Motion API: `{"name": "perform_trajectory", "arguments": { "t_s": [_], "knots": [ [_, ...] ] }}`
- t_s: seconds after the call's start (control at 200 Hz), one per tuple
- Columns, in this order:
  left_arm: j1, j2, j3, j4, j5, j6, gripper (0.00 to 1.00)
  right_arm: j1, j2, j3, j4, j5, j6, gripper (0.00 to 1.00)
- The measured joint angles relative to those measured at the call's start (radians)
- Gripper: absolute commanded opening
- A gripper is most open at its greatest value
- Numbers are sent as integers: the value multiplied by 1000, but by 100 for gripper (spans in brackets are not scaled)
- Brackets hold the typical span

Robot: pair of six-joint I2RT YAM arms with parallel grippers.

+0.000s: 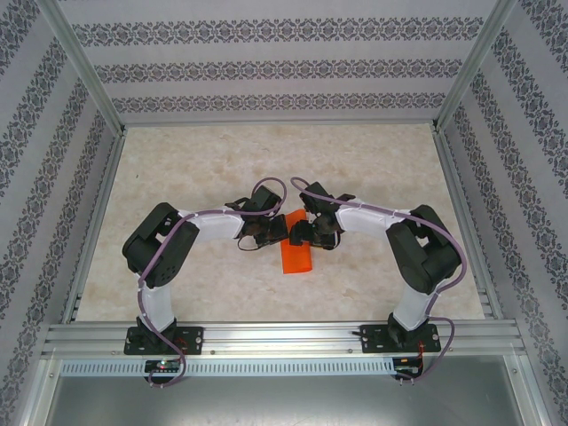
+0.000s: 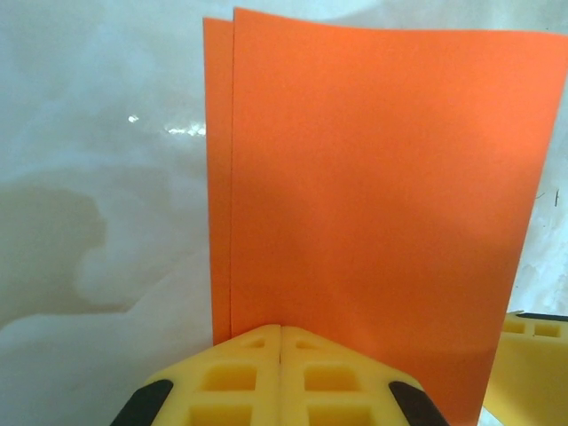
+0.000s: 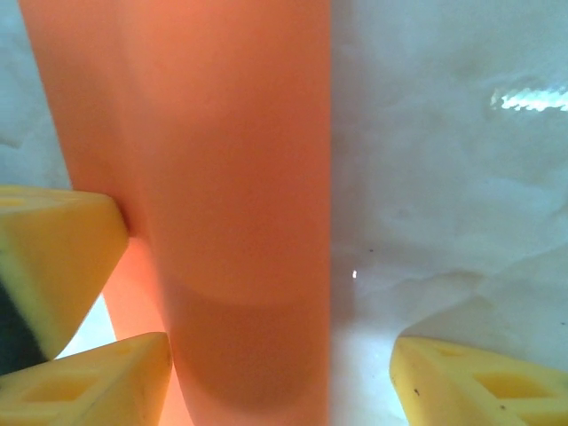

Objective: Fold a paper plane with a square sheet of paper (pick it up from the middle)
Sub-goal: Hold the square sheet of paper at the center of the table, then fold the square sheet of paper in half at the center of the table.

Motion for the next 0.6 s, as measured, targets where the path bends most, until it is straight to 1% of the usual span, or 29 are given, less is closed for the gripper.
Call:
{"name": "perform_trajectory", "arguments": {
  "t_s": [0.15, 0.22, 0.275, 0.325, 0.385, 0.44, 0.515, 0.54, 0.599],
  "knots": [
    [0, 0, 0, 0, 0, 0, 0, -23, -49, -14, 6, -6, 0, 74],
    [0, 0, 0, 0, 0, 0, 0, -52, -107, -20, 6, -6, 0, 72],
    [0, 0, 0, 0, 0, 0, 0, -73, -161, -26, 18, -13, 1, 63],
    [0, 0, 0, 0, 0, 1, 0, -90, -217, -34, 45, -39, -6, 47],
    [0, 0, 0, 0, 0, 1, 0, -103, -266, -50, 95, -85, 8, 35],
    [0, 0, 1, -2, -1, 1, 0, -105, -281, -65, 150, -137, 26, 26],
    [0, 0, 2, -3, -2, 1, 0, -104, -259, -83, 208, -200, 40, 15],
    [0, 0, 2, -3, -3, 1, 0, -104, -247, -87, 220, -214, 49, 13],
    [-1, 1, 3, -4, -3, 1, 0, -104, -209, -98, 243, -246, 53, 12]
  ]
}}
